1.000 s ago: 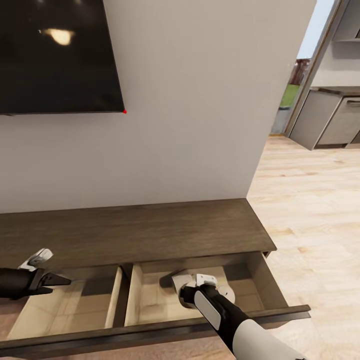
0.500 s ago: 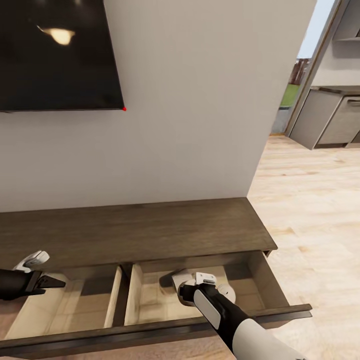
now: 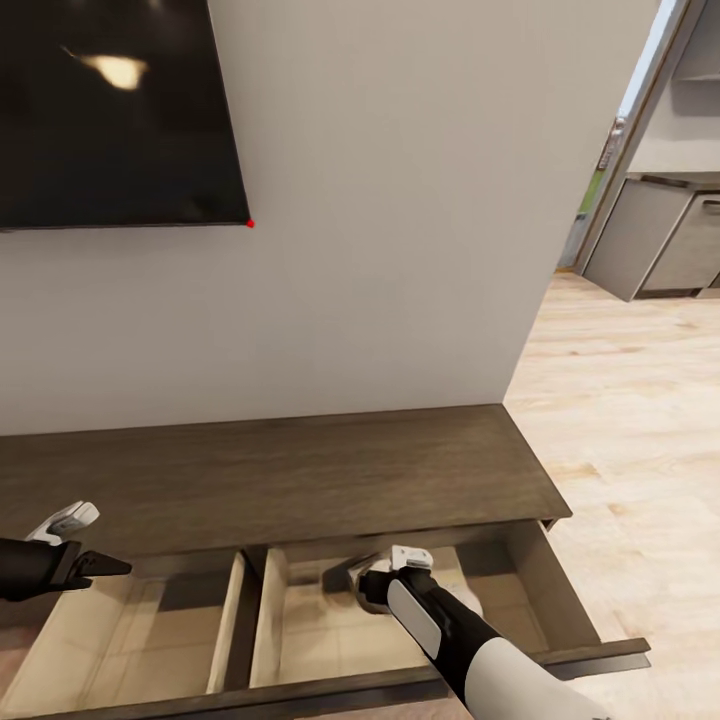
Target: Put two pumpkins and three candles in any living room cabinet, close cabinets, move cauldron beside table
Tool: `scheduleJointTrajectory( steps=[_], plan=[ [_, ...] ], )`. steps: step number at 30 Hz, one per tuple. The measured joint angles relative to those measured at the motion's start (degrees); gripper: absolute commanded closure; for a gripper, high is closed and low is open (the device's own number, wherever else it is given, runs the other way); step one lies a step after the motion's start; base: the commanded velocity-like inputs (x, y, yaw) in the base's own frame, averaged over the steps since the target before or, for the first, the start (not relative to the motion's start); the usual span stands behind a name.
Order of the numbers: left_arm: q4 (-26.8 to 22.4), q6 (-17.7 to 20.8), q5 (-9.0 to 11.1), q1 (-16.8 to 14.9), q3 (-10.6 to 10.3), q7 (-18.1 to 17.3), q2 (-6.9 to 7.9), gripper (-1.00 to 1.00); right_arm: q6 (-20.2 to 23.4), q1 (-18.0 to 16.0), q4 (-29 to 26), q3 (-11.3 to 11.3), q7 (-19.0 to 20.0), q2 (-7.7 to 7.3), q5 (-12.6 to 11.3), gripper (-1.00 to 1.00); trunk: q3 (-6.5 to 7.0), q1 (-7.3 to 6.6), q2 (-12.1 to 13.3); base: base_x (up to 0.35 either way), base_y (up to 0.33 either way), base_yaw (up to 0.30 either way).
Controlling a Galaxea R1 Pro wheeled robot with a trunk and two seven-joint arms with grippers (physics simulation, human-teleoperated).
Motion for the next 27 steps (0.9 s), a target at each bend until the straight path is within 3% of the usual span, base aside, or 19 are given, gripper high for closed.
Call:
scheduleJointTrajectory(
  steps=[16, 27],
  plan=[
    [-0.1, 0.0, 0.2, 0.0, 0.0, 0.0, 0.00, -1.00, 3.8, 0.0, 0.6, 0.0, -1.3, 0.00, 0.0, 1.00, 0.00, 0.01, 0.0, 0.009, 0.000, 0.000],
    [-0.5, 0.1, 0.2, 0.0, 0.1, -0.1, 0.16, -1.00, 3.8, 0.0, 0.7, 0.0, -1.7, 0.00, 0.0, 1.00, -1.61, 1.99, -3.6, 0.000, 0.000, 0.000]
  ],
)
